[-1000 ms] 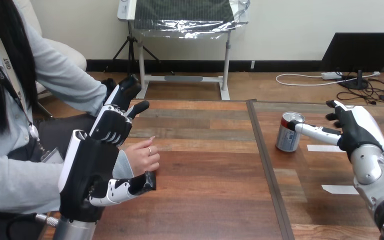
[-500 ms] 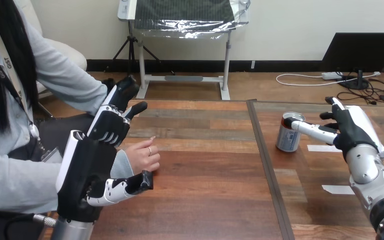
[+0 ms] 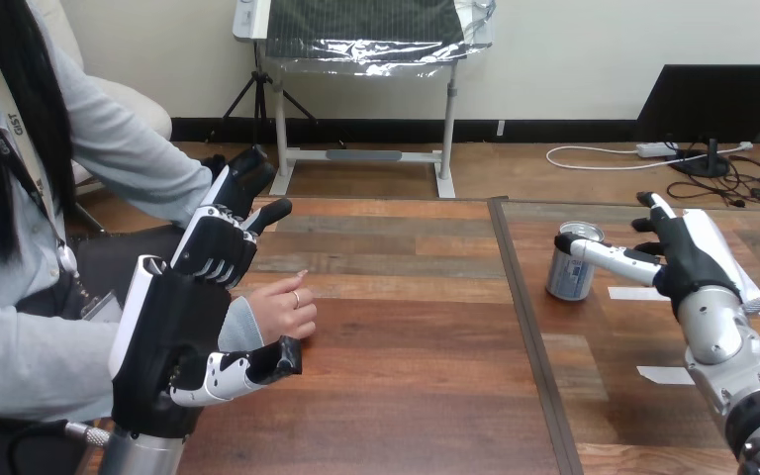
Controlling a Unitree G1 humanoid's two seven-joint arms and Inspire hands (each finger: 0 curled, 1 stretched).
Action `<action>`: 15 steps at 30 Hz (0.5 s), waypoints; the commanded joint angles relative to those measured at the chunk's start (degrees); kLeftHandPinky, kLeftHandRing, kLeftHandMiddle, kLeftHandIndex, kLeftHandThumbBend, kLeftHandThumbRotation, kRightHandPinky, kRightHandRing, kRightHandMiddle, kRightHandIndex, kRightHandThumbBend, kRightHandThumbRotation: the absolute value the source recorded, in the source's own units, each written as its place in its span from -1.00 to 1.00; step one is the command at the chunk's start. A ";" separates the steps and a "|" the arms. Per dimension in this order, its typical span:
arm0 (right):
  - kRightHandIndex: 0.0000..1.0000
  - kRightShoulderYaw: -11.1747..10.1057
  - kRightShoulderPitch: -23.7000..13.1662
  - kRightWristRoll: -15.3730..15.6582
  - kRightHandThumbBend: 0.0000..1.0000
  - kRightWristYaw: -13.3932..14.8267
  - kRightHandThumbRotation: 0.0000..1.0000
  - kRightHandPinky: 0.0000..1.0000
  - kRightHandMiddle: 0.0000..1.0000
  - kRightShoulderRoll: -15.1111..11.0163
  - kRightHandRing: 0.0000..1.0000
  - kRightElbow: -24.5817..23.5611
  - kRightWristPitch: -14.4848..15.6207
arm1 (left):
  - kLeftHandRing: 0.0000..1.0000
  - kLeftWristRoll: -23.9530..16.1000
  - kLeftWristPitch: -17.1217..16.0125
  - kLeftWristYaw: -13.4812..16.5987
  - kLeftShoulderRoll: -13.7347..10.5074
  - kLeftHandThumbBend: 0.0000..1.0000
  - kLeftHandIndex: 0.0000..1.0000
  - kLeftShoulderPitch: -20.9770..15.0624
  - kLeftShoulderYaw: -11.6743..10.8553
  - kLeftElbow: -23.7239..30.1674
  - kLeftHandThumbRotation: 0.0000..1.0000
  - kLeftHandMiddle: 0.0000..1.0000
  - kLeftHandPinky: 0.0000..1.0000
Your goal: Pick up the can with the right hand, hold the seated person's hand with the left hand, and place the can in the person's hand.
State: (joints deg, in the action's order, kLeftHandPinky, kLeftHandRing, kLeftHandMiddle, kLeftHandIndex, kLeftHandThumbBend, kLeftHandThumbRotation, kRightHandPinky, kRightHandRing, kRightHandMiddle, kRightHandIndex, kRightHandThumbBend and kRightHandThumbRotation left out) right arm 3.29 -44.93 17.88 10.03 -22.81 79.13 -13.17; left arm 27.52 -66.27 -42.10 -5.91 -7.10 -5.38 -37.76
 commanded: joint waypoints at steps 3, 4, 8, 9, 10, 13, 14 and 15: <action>0.95 -1.36 -2.65 -0.89 1.00 -0.03 0.07 0.26 0.77 0.22 0.66 -1.42 -0.66 | 0.93 0.46 0.31 0.09 -0.41 1.00 0.87 -1.43 -0.31 2.94 0.04 0.96 0.75; 0.95 -1.38 -2.66 -0.85 1.00 0.02 0.06 0.25 0.77 0.23 0.65 -1.42 -0.72 | 0.93 0.51 0.37 0.07 -0.41 1.00 0.87 -1.42 -0.30 2.97 0.04 0.96 0.75; 0.94 -1.49 -2.85 -0.83 1.00 0.14 0.05 0.19 0.72 0.35 0.59 -1.48 -0.67 | 0.93 0.10 0.33 0.44 -0.35 1.00 0.87 -1.35 -0.35 3.14 0.03 0.96 0.75; 0.94 -1.50 -2.88 -0.82 1.00 0.15 0.05 0.18 0.71 0.37 0.58 -1.49 -0.67 | 0.92 0.01 0.32 0.53 -0.33 1.00 0.87 -1.34 -0.37 3.16 0.03 0.95 0.75; 0.94 -1.52 -2.90 -0.80 1.00 0.16 0.05 0.17 0.70 0.38 0.57 -1.49 -0.67 | 0.92 -0.06 0.32 0.60 -0.32 1.00 0.87 -1.33 -0.39 3.18 0.04 0.95 0.75; 0.94 -1.46 -2.96 -0.57 1.00 0.18 0.07 0.18 0.72 0.38 0.58 -1.48 -0.62 | 0.92 -0.43 -0.22 0.82 -0.34 1.00 0.87 -1.47 -0.59 2.81 0.04 0.95 0.75; 0.94 -1.40 -3.00 -0.43 1.00 0.21 0.08 0.18 0.72 0.38 0.58 -1.49 -0.60 | 0.92 0.10 0.18 0.53 -0.26 1.00 0.87 -1.38 -0.43 3.05 0.04 0.95 0.75; 0.94 -1.38 -3.02 -0.33 1.00 0.22 0.08 0.20 0.75 0.37 0.60 -1.50 -0.60 | 0.92 0.52 0.53 0.31 -0.20 1.00 0.87 -1.30 -0.30 3.26 0.04 0.95 0.75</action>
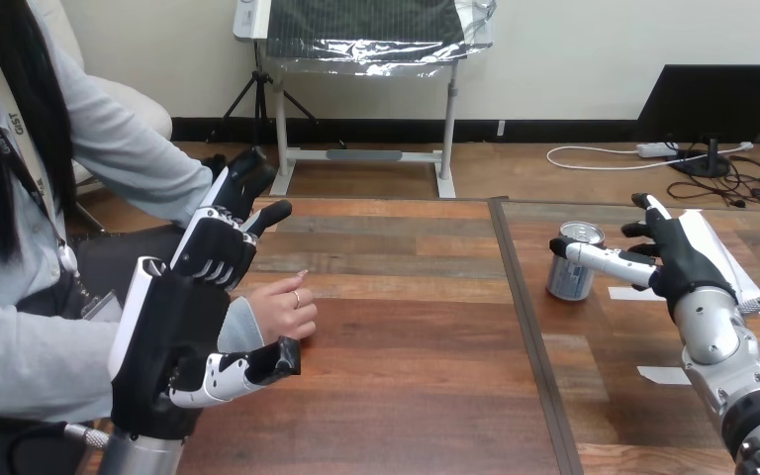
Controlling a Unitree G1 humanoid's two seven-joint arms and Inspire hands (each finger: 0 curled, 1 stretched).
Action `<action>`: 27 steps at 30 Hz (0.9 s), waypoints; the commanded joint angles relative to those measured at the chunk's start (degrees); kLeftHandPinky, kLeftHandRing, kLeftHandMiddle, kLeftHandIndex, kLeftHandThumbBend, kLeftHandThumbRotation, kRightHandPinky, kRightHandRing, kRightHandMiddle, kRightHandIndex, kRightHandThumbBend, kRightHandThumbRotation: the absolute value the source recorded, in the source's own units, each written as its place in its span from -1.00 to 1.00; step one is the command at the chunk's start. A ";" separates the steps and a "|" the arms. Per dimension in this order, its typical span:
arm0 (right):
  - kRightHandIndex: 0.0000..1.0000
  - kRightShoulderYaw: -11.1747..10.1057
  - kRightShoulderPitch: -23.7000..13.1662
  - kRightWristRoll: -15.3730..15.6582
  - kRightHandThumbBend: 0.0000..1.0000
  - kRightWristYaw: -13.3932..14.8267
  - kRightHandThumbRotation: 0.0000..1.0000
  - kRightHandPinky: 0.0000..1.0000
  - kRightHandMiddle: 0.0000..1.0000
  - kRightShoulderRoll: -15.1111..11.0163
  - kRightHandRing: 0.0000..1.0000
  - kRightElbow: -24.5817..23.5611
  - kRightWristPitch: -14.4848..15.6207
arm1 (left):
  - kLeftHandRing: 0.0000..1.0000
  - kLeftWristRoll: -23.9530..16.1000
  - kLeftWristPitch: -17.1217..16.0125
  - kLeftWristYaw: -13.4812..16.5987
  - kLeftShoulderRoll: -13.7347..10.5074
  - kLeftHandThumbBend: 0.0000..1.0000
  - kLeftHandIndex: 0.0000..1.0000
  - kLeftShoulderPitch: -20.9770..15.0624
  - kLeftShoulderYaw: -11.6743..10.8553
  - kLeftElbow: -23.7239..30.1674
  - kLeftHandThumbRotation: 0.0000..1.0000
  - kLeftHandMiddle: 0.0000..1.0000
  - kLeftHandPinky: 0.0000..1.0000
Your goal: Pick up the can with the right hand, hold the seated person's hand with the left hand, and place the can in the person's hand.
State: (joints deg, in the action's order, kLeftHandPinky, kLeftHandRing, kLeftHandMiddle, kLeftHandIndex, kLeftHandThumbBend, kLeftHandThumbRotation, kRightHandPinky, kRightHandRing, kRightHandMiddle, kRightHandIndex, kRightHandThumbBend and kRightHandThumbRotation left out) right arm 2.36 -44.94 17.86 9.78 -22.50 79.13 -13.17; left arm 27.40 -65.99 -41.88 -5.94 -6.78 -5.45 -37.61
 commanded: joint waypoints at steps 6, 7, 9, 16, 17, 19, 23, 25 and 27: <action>0.94 -0.28 -3.07 0.18 1.00 0.98 0.11 0.23 0.77 -0.01 0.61 -1.59 -1.48 | 0.91 -0.36 -1.06 0.56 -0.05 1.00 0.86 -2.13 -0.54 2.33 0.06 0.94 0.74; 0.94 -0.29 -3.07 0.19 1.00 0.99 0.11 0.22 0.77 -0.02 0.61 -1.60 -1.57 | 0.91 -0.41 -1.15 0.59 -0.02 1.00 0.86 -2.19 -0.55 2.26 0.06 0.94 0.74; 0.95 -0.47 -3.09 0.01 1.00 0.79 0.11 0.23 0.80 -0.02 0.62 -1.63 -1.83 | 0.91 -0.19 -0.88 0.44 0.02 1.00 0.86 -2.20 -0.42 2.35 0.06 0.94 0.73; 0.98 0.63 -3.11 1.27 1.00 1.54 0.14 0.54 0.94 -0.32 0.88 -1.75 -2.78 | 0.92 0.12 -0.33 0.05 0.00 1.00 0.86 -2.23 -0.13 2.45 0.05 0.94 0.73; 0.98 1.13 -3.07 1.85 1.00 1.94 0.15 0.57 0.95 -0.43 0.90 -1.81 -3.31 | 0.92 -0.06 -0.45 0.15 0.02 1.00 0.86 -2.26 -0.15 2.38 0.05 0.94 0.73; 0.98 1.60 -3.04 2.50 1.00 2.35 0.15 0.64 0.96 -0.56 0.94 -1.86 -3.89 | 0.92 -0.31 -0.62 0.29 0.07 1.00 0.86 -2.32 -0.18 2.28 0.05 0.94 0.73; 0.98 3.50 -3.17 4.91 1.00 3.69 0.14 0.77 0.96 -0.97 0.98 -1.93 -4.86 | 0.92 -0.66 -0.89 0.48 0.19 1.00 0.86 -2.40 -0.19 2.07 0.06 0.94 0.73; 0.99 3.96 -3.29 5.57 1.00 3.91 0.13 0.80 0.96 -1.08 0.99 -1.92 -5.05 | 0.92 -0.72 -0.91 0.51 0.24 1.00 0.86 -2.43 -0.18 1.99 0.06 0.94 0.73; 0.98 4.44 -3.40 6.30 1.00 4.31 0.11 0.83 0.96 -1.19 0.99 -1.92 -5.51 | 0.92 -0.74 -0.96 0.50 0.32 1.00 0.86 -2.50 -0.17 1.83 0.06 0.94 0.73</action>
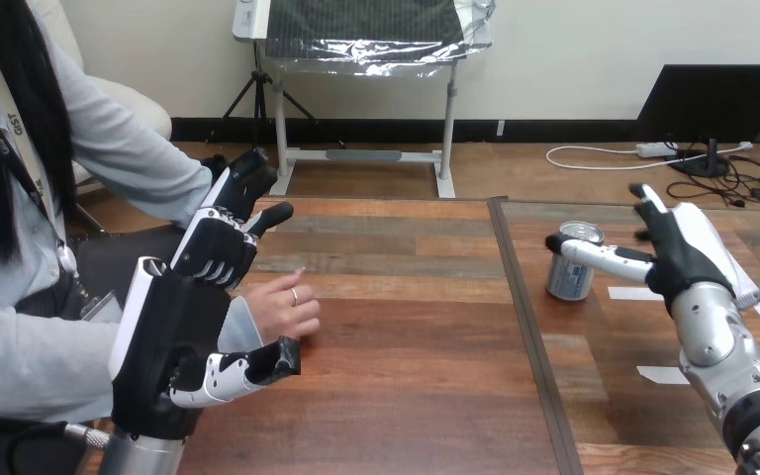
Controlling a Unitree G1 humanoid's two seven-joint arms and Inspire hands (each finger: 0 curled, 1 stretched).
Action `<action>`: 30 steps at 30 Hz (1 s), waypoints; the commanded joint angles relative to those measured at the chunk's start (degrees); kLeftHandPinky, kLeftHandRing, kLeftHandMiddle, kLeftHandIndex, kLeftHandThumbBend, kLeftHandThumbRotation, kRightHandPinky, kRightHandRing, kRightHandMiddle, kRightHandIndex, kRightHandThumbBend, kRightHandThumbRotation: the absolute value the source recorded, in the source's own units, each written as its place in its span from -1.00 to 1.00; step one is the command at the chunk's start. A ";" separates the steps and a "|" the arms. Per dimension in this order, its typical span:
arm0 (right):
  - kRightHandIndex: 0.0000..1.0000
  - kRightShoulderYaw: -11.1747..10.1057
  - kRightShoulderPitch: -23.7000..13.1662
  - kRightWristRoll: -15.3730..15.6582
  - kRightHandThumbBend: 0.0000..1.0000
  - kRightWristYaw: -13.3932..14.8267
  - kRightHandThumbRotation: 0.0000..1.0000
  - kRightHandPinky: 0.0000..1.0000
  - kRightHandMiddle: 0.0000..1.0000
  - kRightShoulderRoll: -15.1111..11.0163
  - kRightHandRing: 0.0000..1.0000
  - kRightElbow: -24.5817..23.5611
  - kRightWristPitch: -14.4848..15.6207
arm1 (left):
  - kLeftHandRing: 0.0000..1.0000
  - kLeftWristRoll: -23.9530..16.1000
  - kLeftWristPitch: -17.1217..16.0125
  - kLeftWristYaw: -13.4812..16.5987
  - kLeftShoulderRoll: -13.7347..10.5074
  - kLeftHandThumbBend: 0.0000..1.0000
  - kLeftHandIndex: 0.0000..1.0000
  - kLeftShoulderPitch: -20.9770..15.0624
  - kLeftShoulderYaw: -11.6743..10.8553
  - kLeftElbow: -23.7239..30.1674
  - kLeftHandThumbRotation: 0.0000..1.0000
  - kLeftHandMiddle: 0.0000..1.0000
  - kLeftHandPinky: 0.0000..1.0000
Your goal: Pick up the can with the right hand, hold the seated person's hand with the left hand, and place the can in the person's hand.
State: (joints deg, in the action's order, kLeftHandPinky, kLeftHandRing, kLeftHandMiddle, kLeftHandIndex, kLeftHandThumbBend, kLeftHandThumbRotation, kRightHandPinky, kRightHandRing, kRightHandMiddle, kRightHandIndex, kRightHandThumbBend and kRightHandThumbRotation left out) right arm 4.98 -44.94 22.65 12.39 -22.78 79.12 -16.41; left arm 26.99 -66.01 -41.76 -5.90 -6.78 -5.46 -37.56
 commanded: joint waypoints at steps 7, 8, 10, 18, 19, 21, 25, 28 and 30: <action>0.95 3.54 -3.70 3.88 1.00 3.15 0.08 0.89 0.94 -1.29 1.00 -1.85 -3.08 | 0.91 -0.91 -1.28 0.85 0.62 1.00 0.86 -2.63 -0.17 1.57 0.07 0.94 0.72; 0.95 3.85 -3.76 4.29 1.00 3.29 0.08 0.89 0.93 -1.34 1.00 -1.85 -3.18 | 0.91 -0.95 -1.39 0.83 0.62 1.00 0.86 -2.69 -0.16 1.46 0.07 0.94 0.72; 0.94 4.14 -3.83 4.70 1.00 3.44 0.07 0.91 0.93 -1.41 1.00 -1.82 -3.31 | 0.91 -1.01 -1.54 0.83 0.62 1.00 0.86 -2.76 -0.11 1.32 0.07 0.94 0.72; 0.92 6.45 -4.44 7.33 1.00 4.31 0.09 0.95 0.92 -1.62 1.00 -1.75 -2.70 | 0.91 -0.69 -1.74 0.58 0.86 1.00 0.86 -3.00 0.10 0.89 0.06 0.94 0.72; 0.92 6.70 -4.49 7.64 1.00 4.43 0.10 0.95 0.92 -1.66 1.00 -1.75 -2.65 | 0.91 -0.71 -1.78 0.59 0.89 1.00 0.86 -3.00 0.11 0.85 0.05 0.94 0.72; 0.92 7.35 -4.65 8.38 1.00 4.59 0.11 0.96 0.91 -1.74 1.00 -1.76 -2.59 | 0.91 -0.91 -2.03 0.65 0.89 1.00 0.86 -3.04 0.09 0.70 0.05 0.94 0.72; 0.92 7.73 -4.86 8.91 1.00 4.45 0.12 0.95 0.91 -1.74 1.00 -1.74 -2.53 | 0.91 -1.30 -2.28 0.89 0.95 1.00 0.86 -3.04 0.08 0.63 0.05 0.94 0.72; 0.91 8.13 -4.96 9.44 1.00 4.65 0.10 0.95 0.90 -1.76 1.00 -1.81 -2.82 | 0.91 -1.37 -2.40 0.97 1.04 1.00 0.86 -3.07 0.11 0.56 0.05 0.94 0.72; 0.91 8.32 -5.00 9.70 1.00 4.68 0.08 0.95 0.89 -1.76 1.00 -1.81 -3.02 | 0.91 -1.06 -2.32 0.85 1.15 1.00 0.86 -3.07 0.21 0.57 0.05 0.94 0.72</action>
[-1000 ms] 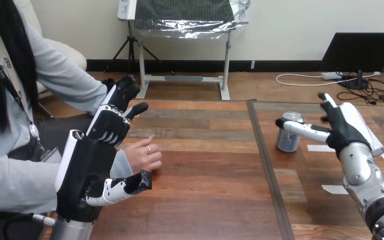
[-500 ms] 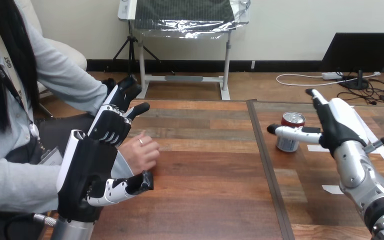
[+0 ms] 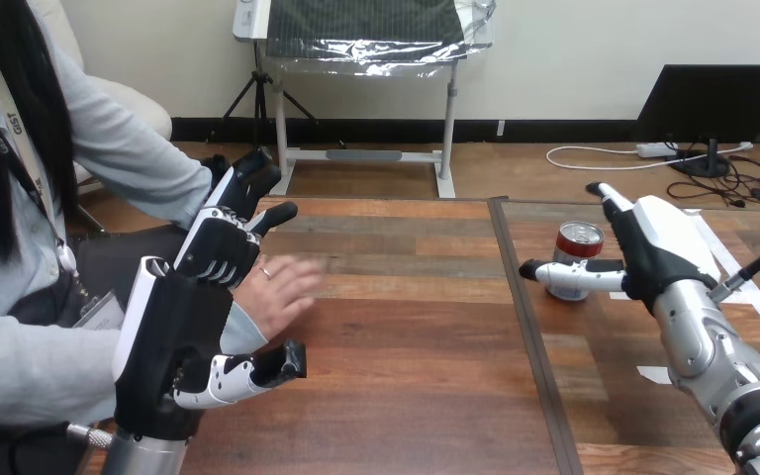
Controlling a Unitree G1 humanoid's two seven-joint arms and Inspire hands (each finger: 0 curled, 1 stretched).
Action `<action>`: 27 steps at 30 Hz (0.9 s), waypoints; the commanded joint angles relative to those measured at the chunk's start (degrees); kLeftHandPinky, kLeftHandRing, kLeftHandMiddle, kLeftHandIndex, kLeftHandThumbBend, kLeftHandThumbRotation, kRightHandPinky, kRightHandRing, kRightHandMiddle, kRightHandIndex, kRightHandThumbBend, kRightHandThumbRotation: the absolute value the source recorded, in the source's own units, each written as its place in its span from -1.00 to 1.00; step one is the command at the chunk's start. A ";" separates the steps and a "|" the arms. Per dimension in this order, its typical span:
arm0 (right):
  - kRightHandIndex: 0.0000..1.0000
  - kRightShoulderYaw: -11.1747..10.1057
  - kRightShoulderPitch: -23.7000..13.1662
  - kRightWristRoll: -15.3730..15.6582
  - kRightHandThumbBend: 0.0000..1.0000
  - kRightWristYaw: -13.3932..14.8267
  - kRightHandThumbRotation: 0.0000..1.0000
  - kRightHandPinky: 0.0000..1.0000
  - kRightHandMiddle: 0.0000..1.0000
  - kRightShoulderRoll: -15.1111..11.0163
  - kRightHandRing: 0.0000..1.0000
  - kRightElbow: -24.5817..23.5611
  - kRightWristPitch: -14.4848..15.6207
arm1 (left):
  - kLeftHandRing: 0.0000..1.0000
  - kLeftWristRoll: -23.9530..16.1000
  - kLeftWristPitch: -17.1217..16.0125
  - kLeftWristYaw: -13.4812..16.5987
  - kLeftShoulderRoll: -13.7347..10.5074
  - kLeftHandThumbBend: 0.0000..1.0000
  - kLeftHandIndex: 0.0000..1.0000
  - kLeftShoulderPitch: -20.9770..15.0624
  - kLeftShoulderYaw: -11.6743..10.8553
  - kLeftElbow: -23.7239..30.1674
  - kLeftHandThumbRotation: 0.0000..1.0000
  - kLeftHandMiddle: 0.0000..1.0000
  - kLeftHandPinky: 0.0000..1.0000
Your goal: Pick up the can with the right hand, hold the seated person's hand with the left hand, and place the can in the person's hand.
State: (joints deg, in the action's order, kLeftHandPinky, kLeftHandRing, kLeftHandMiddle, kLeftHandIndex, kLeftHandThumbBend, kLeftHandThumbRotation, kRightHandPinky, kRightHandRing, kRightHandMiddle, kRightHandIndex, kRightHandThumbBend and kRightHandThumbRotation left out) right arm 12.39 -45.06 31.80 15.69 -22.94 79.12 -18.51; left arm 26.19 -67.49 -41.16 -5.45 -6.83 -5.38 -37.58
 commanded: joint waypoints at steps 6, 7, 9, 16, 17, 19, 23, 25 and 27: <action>0.90 1.65 -5.14 1.01 1.00 1.08 0.04 0.93 0.88 -1.53 0.99 -1.88 -0.95 | 0.92 -0.36 -0.77 0.45 0.85 1.00 0.85 -2.88 0.19 0.64 0.05 0.94 0.73; 0.90 1.70 -5.16 1.04 1.00 1.04 0.04 0.93 0.88 -1.53 0.99 -1.90 -0.97 | 0.92 -0.42 -0.76 0.51 0.86 1.00 0.85 -2.87 0.19 0.65 0.05 0.94 0.73; 0.90 1.78 -5.25 1.04 1.00 0.65 0.03 0.92 0.88 -1.46 0.99 -1.84 -0.70 | 0.92 -0.37 -0.83 0.43 0.87 1.00 0.85 -2.89 0.22 0.60 0.05 0.94 0.73; 0.87 2.27 -5.32 1.50 1.00 0.13 0.02 0.91 0.87 -1.35 0.98 -1.59 0.16 | 0.92 -0.42 -1.47 0.41 1.04 1.00 0.85 -3.02 0.16 0.31 0.05 0.94 0.73; 0.87 2.39 -5.36 1.62 1.00 0.04 0.03 0.91 0.87 -1.30 0.98 -1.59 0.32 | 0.92 -0.38 -1.31 0.39 1.02 1.00 0.85 -2.96 0.19 0.41 0.05 0.94 0.73; 0.86 2.52 -5.40 1.75 1.00 -0.05 0.03 0.91 0.87 -1.26 0.97 -1.61 0.47 | 0.93 -0.36 -1.10 0.37 1.03 1.00 0.85 -2.87 0.25 0.56 0.05 0.95 0.73; 0.84 2.86 -5.36 2.01 1.00 -0.28 0.02 0.91 0.85 -1.14 0.96 -1.53 0.80 | 0.93 -0.67 -1.03 0.61 1.05 1.00 0.86 -2.67 0.21 0.76 0.05 0.95 0.73; 0.84 3.02 -5.32 2.01 1.00 -0.48 0.02 0.91 0.84 -1.13 0.95 -1.47 0.97 | 0.93 -0.84 -1.15 0.71 1.05 1.00 0.86 -2.61 0.14 0.73 0.05 0.95 0.73; 0.83 3.30 -5.34 2.13 1.00 -0.71 0.02 0.90 0.84 -1.10 0.95 -1.49 1.09 | 0.93 -1.04 -1.44 0.82 1.02 1.00 0.86 -2.60 0.02 0.57 0.06 0.95 0.73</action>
State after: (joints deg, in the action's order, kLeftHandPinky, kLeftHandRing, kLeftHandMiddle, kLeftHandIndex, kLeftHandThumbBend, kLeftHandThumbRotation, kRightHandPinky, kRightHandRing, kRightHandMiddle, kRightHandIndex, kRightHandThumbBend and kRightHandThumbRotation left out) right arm 15.09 -45.41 33.77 15.12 -22.93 79.12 -17.66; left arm 25.99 -67.92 -40.92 -4.53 -6.84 -5.36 -37.60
